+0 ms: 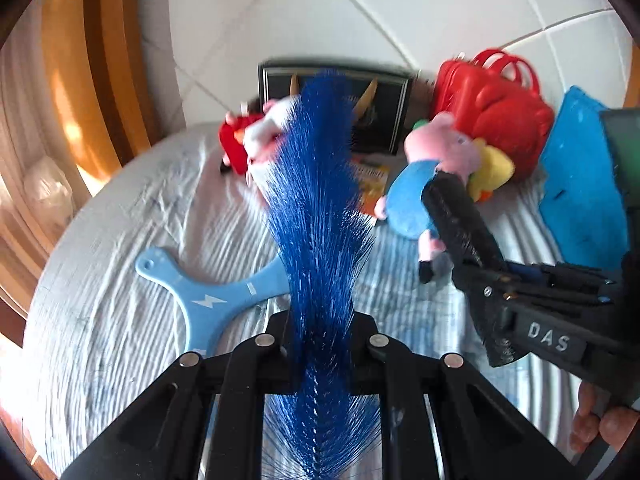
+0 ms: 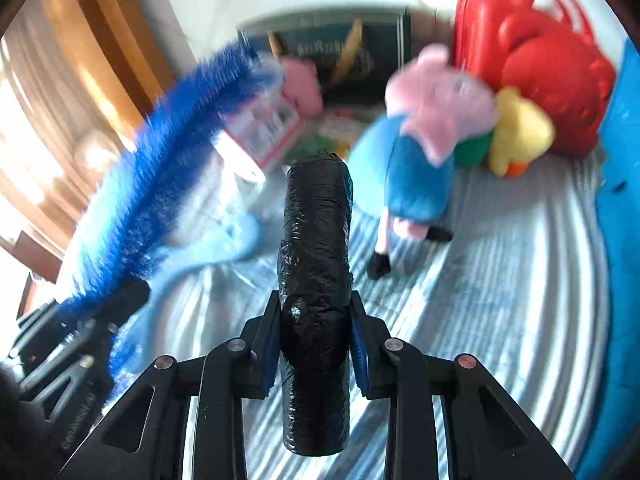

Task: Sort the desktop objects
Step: 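Lift the brush and black cylinder and lower both into the blue crate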

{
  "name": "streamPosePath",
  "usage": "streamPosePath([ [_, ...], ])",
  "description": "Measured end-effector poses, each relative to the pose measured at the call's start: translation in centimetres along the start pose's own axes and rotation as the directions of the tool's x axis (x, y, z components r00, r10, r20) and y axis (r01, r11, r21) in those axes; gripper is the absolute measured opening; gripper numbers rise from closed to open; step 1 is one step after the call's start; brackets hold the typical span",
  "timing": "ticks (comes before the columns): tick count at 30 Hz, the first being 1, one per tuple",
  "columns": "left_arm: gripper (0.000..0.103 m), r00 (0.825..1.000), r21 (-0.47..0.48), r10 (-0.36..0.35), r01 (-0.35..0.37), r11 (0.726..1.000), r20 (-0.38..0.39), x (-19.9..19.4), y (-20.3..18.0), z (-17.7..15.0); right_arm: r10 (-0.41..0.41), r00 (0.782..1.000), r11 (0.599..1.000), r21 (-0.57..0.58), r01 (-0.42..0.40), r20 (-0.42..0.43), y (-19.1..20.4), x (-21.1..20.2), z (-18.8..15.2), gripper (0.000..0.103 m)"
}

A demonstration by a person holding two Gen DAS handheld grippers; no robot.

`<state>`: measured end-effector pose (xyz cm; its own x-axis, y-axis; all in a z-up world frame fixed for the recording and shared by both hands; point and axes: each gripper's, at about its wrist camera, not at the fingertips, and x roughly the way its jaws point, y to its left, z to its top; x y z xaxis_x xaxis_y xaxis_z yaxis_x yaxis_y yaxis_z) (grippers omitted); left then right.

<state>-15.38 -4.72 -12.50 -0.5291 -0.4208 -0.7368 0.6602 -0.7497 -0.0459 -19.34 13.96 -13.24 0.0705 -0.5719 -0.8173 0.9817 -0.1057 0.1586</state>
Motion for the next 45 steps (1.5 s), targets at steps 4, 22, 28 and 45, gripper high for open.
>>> streamPosePath([
  [4,0.014,0.998,0.013,-0.016,0.015,1.000,0.054,-4.0,-1.2,0.5,-0.029,0.996,1.000,0.009,0.028,0.088,1.2,-4.3,0.3,0.029],
  [22,0.014,0.935,0.176,-0.266,0.228,0.958,0.233,-18.3,-16.0,5.6,-0.215,0.903,0.969,0.194,0.150,0.373,-7.9,-28.4,-1.1,0.030],
  [28,0.014,0.890,0.247,-0.410,0.359,0.900,0.201,-22.2,-24.8,8.4,-0.267,0.879,0.952,0.248,0.177,0.394,-14.0,-36.8,-1.9,0.030],
  [45,0.014,0.912,0.277,-0.410,0.396,0.876,-0.008,-17.6,-48.5,11.9,-0.457,0.874,0.850,0.368,0.377,0.162,-36.8,-38.7,-1.3,0.030],
])
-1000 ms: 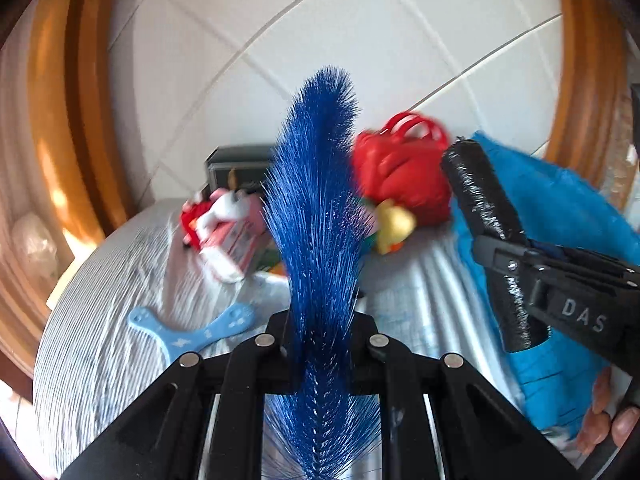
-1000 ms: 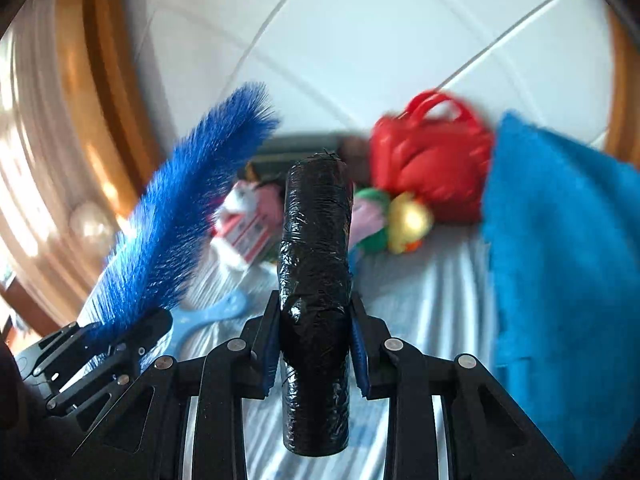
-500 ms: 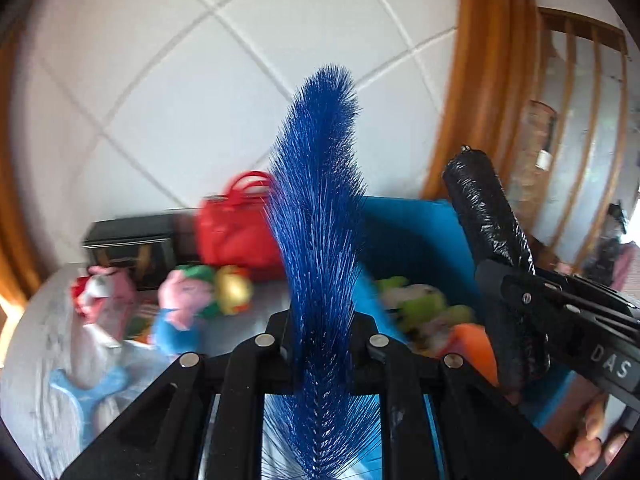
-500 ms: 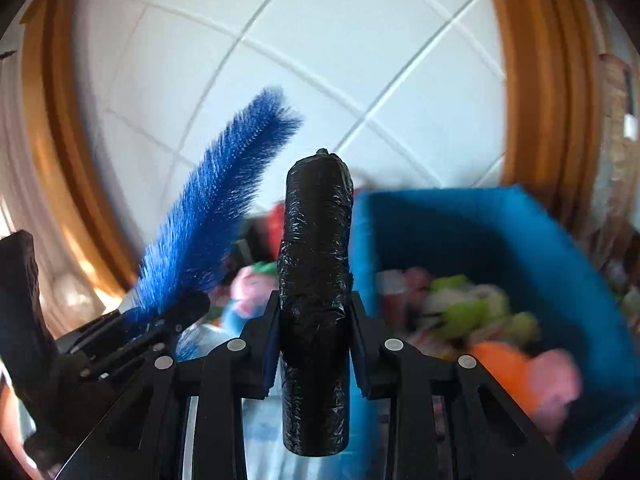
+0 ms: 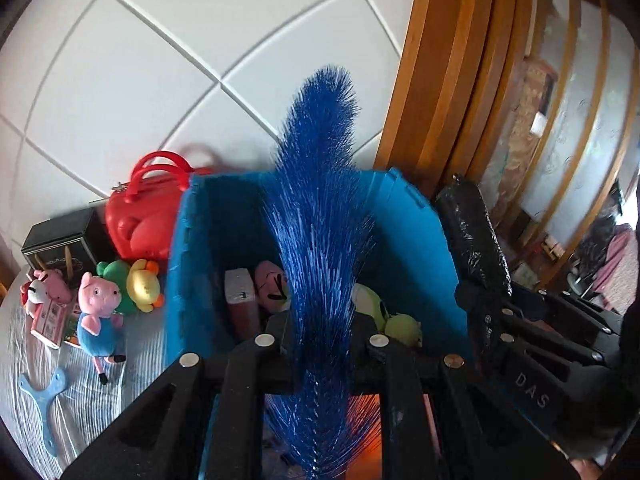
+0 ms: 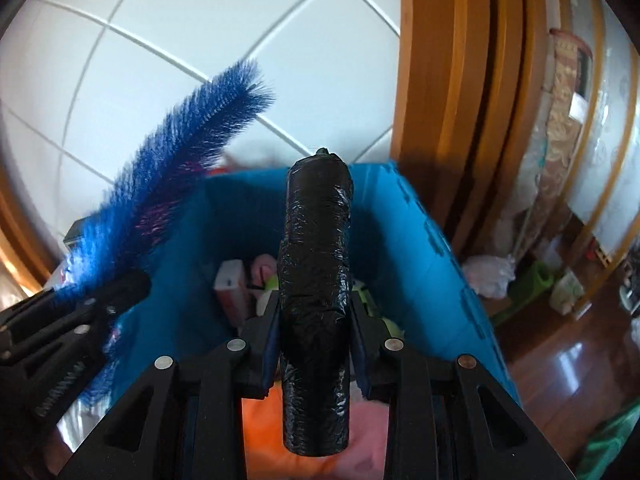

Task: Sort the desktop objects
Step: 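Lift the brush and black cylinder and lower both into the blue crate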

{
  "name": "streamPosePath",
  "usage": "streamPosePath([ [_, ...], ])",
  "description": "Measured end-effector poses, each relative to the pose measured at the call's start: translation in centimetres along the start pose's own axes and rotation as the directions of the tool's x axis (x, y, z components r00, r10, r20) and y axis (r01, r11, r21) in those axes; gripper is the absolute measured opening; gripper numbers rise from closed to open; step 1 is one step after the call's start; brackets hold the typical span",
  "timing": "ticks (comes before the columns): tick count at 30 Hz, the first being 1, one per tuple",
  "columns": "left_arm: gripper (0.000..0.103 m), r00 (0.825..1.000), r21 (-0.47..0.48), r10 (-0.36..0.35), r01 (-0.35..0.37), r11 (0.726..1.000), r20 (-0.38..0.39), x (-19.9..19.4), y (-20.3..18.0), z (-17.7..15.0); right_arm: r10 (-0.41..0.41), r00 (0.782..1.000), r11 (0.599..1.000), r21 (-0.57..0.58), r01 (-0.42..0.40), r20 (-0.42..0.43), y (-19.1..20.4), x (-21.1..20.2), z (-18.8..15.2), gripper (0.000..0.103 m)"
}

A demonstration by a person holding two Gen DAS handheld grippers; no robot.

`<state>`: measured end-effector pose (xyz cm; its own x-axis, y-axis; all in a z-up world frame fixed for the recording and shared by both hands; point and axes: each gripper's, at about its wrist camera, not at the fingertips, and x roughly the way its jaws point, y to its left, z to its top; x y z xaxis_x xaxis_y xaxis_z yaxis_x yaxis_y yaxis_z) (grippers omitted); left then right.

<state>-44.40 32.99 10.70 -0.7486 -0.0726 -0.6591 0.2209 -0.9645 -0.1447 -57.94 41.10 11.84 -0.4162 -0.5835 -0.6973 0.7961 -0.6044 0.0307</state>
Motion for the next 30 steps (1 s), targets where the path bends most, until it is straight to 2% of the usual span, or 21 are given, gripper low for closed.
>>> streamPosePath([
  [5,0.014,0.994,0.026,0.080,-0.078,0.997,-0.081,6.5,-1.1,-0.2,0.051,0.997,0.996,0.076,-0.046,-0.060,-2.7,4.7,0.4,0.030],
  [9,0.014,0.979,0.056,0.107,-0.099,0.994,-0.172,11.0,-0.9,-1.6,0.026,0.992,0.996,0.089,-0.015,-0.125,-3.5,9.2,-0.5,0.030],
  [12,0.014,0.960,0.044,0.104,-0.096,0.994,-0.262,13.1,0.0,-2.7,0.005,0.985,0.997,0.078,0.008,-0.171,-4.1,13.1,-1.8,0.030],
  [15,0.014,0.924,0.001,0.078,-0.084,0.996,-0.374,15.3,0.9,-3.7,0.064,0.963,0.994,0.100,-0.039,-0.262,-4.2,15.7,-2.8,0.030],
  [17,0.014,0.907,-0.005,0.073,-0.083,0.997,-0.414,16.0,1.1,-4.2,0.043,0.956,0.997,0.069,-0.024,-0.289,-5.0,17.5,-3.2,0.030],
  [19,0.014,0.902,0.008,0.085,-0.090,0.996,-0.423,16.2,1.0,-4.5,-0.010,0.942,1.000,0.007,0.013,-0.336,-4.3,18.6,-4.1,0.030],
  [21,0.014,0.900,0.029,0.108,-0.106,0.994,-0.423,16.2,0.7,-4.6,0.000,0.922,1.000,0.010,0.004,-0.386,-4.4,19.6,-4.9,0.030],
  [23,0.016,0.890,0.067,0.153,-0.137,0.988,-0.430,16.5,0.3,-5.0,-0.004,0.909,1.000,0.010,0.009,-0.416,-4.5,20.2,-5.3,0.030],
  [26,0.019,0.871,0.098,0.190,-0.163,0.982,-0.453,17.1,0.4,-5.3,-0.042,0.906,0.999,-0.020,0.037,-0.422,-4.6,20.3,-5.6,0.030],
  [30,0.022,0.856,0.101,0.204,-0.177,0.979,-0.475,17.2,0.7,-5.7,-0.022,0.897,1.000,-0.003,0.023,-0.442,-4.7,20.5,-5.7,0.030],
])
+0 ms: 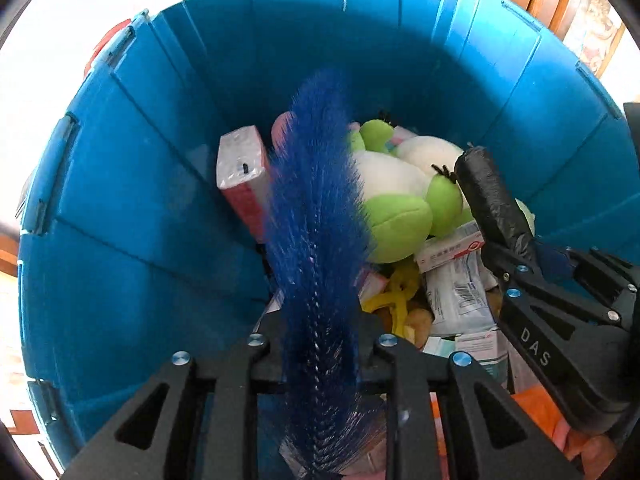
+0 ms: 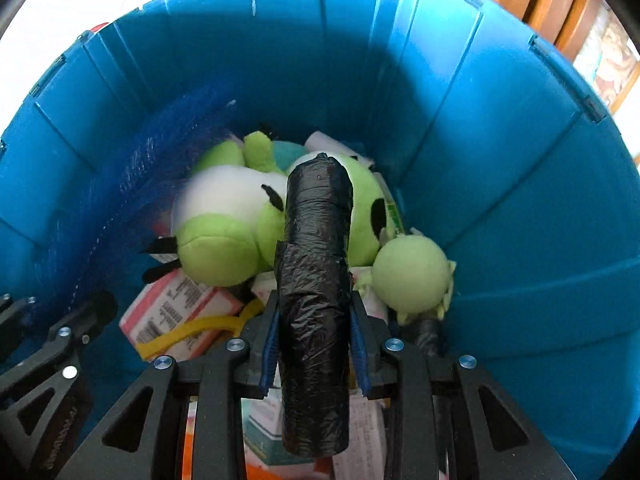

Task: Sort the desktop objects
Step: 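Lift the brush and black cylinder and lower both into the blue crate, then open both grippers to release the brush and black cylinder in the crate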

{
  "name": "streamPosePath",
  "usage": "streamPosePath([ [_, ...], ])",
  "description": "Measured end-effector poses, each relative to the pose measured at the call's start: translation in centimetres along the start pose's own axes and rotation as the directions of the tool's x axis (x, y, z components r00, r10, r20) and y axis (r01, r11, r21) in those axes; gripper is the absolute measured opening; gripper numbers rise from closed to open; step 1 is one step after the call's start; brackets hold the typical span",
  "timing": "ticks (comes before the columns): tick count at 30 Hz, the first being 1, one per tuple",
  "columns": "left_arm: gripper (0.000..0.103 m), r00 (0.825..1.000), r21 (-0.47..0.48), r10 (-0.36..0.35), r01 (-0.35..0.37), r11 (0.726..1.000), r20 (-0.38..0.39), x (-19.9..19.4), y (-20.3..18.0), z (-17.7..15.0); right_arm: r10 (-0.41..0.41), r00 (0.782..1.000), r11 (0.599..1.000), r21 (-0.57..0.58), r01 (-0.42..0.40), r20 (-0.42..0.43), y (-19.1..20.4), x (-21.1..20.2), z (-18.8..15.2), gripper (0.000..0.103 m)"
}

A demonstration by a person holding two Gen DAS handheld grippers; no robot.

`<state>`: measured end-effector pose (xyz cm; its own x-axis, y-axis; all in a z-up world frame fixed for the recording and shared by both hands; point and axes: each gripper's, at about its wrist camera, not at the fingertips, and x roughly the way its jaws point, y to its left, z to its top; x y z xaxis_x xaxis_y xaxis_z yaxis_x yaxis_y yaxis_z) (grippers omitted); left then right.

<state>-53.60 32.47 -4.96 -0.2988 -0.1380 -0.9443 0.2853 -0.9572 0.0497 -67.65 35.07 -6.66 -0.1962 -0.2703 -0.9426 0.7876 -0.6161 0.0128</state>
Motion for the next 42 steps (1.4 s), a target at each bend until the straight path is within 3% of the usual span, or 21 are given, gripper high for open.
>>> streamPosePath([
  [6,0.027,0.999,0.005,0.008,-0.008,1.000,0.031,-0.5,0.0,0.0,-0.027,0.999,1.000,-0.010,0.028,0.021,0.3,-0.6,0.2,0.032],
  [8,0.038,0.999,0.010,0.017,-0.017,1.000,0.047,-0.7,-0.1,0.0,-0.031,0.999,0.999,-0.015,0.031,0.026,0.5,-0.3,0.2,0.032],
  [13,0.045,0.996,0.008,0.032,-0.032,0.999,0.084,-1.5,-0.1,0.1,-0.030,1.000,0.999,-0.016,0.030,0.006,0.6,0.3,0.2,0.040],
  [18,0.045,0.997,0.001,0.041,-0.041,0.999,0.073,-1.3,-0.1,0.4,-0.040,0.999,0.999,-0.015,0.040,0.004,0.6,0.3,0.3,0.075],
  [25,0.045,0.997,-0.020,0.038,-0.037,0.999,0.064,-1.0,0.1,0.4,-0.060,0.998,0.998,-0.008,0.060,-0.015,0.6,0.9,0.3,0.103],
  [33,0.045,0.998,-0.051,0.010,-0.007,0.999,0.059,-1.3,0.5,0.1,-0.077,0.997,0.996,-0.043,0.077,-0.010,0.9,0.8,0.0,0.103],
  [42,0.045,0.994,-0.078,-0.027,0.035,0.996,0.102,-4.8,0.8,-1.0,-0.120,0.992,0.985,-0.124,0.122,0.024,2.3,-1.7,-1.0,0.103],
])
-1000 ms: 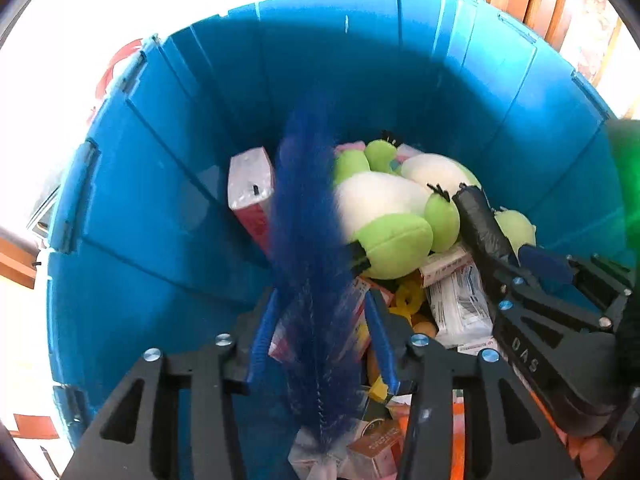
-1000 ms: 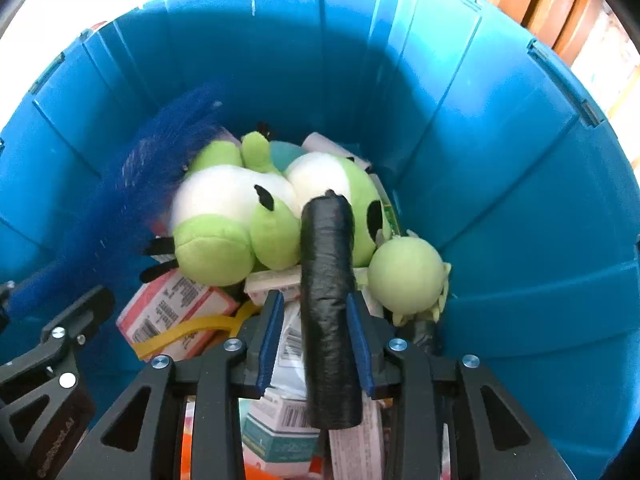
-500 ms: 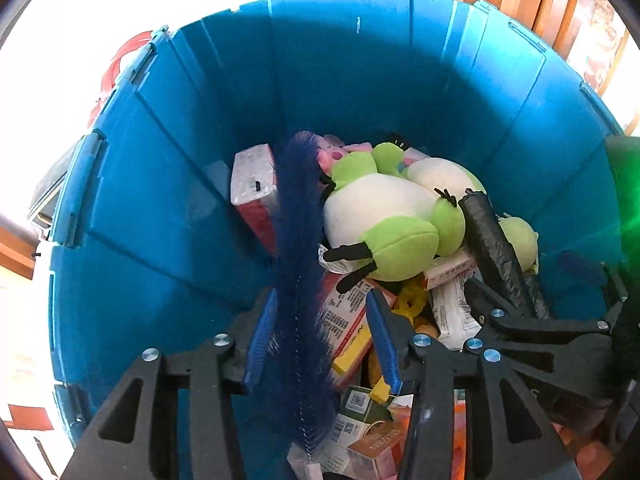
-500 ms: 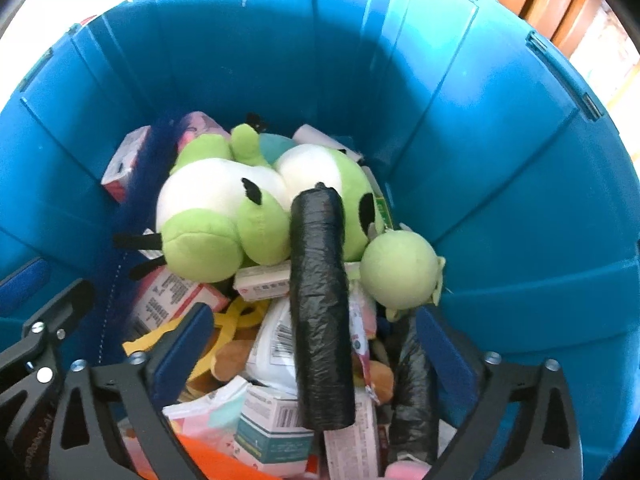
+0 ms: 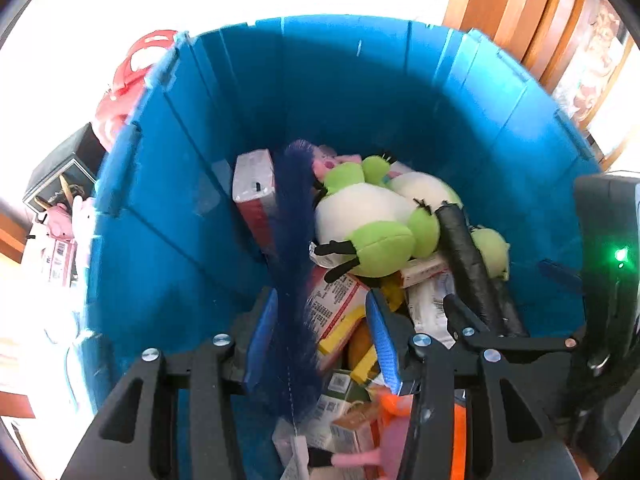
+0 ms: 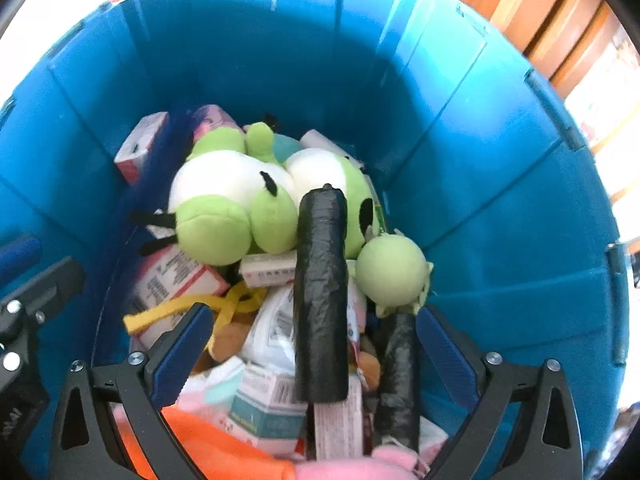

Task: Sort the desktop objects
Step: 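Open both grippers to release the brush and black cylinder in the crate, then move both grippers out of the crate back over the bed toys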

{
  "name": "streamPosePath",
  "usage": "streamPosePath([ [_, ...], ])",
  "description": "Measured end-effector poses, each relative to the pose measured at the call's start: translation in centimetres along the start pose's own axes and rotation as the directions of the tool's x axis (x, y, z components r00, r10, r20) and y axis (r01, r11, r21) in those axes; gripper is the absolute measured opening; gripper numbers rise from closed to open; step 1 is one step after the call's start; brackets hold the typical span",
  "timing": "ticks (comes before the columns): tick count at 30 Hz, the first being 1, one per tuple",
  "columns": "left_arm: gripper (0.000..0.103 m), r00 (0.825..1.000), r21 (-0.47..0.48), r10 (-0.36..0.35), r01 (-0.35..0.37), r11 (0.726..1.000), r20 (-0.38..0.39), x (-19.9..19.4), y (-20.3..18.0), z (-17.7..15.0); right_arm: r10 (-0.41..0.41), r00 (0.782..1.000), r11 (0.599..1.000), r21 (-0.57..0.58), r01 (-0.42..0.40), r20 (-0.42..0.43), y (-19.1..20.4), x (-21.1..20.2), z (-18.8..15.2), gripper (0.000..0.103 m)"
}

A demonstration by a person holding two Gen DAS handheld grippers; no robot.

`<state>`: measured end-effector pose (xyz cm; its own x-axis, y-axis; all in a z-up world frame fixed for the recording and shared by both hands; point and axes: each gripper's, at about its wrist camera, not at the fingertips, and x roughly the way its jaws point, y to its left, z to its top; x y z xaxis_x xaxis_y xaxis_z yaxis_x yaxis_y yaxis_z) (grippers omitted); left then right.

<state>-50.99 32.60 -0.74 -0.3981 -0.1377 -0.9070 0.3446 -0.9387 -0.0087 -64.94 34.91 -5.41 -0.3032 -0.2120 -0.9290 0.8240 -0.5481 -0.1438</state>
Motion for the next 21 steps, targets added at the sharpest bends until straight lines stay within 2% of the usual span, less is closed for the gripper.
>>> streamPosePath([
  [3,0.045,1.000,0.012,0.014,-0.013,1.000,-0.006,-1.5,-0.1,-0.6,0.007,1.000,1.000,-0.007,-0.007,0.025,-0.1,-2.0,-0.6,0.103],
  [4,0.045,1.000,0.014,-0.002,0.002,1.000,-0.003,-2.1,-0.1,-0.8,0.006,0.999,1.000,-0.010,-0.005,0.032,-0.2,-2.5,-0.7,0.103],
  [12,0.045,0.997,0.060,-0.033,0.029,0.998,0.067,-7.8,1.0,-2.3,0.010,0.996,1.000,-0.005,-0.010,0.085,0.8,-7.6,-1.4,0.103],
  [17,0.045,0.993,0.049,-0.038,0.032,0.998,0.115,-10.8,3.9,-3.2,-0.015,0.992,1.000,-0.010,0.017,0.124,2.5,-10.8,-1.5,0.103],
  [21,0.045,0.988,0.026,-0.046,0.042,0.999,0.150,-12.6,7.3,-4.4,-0.005,0.983,0.999,-0.036,0.011,0.181,5.8,-14.3,-2.1,0.103],
])
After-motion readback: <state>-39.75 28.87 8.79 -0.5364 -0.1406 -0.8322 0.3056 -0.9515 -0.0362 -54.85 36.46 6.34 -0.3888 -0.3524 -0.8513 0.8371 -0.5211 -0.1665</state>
